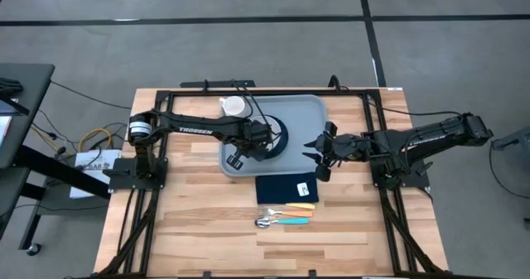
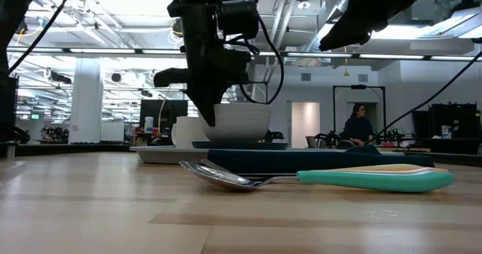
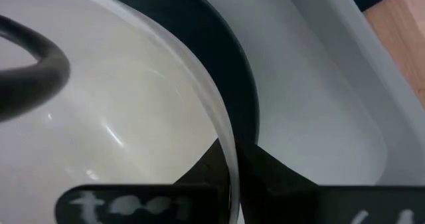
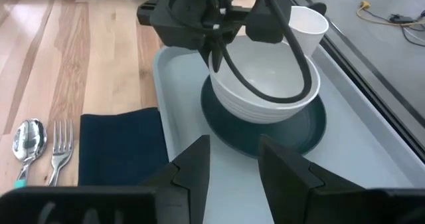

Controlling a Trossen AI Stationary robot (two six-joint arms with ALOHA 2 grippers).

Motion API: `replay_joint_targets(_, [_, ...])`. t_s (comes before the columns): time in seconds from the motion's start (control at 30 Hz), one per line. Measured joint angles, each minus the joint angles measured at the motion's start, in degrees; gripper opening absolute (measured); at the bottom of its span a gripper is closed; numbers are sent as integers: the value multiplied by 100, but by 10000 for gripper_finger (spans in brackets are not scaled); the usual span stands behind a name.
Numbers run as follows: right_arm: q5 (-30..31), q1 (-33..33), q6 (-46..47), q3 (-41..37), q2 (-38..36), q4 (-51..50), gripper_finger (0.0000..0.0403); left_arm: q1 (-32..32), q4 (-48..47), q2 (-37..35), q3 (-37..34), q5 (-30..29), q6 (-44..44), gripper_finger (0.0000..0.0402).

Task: Set up tray
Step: Put the white bowl on the black plate on the gray serving tray

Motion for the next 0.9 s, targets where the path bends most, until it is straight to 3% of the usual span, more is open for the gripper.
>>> replay_joint_targets(0.9, [0, 0, -2, 0, 0, 2, 118, 0, 139, -4, -4, 2, -26, 0])
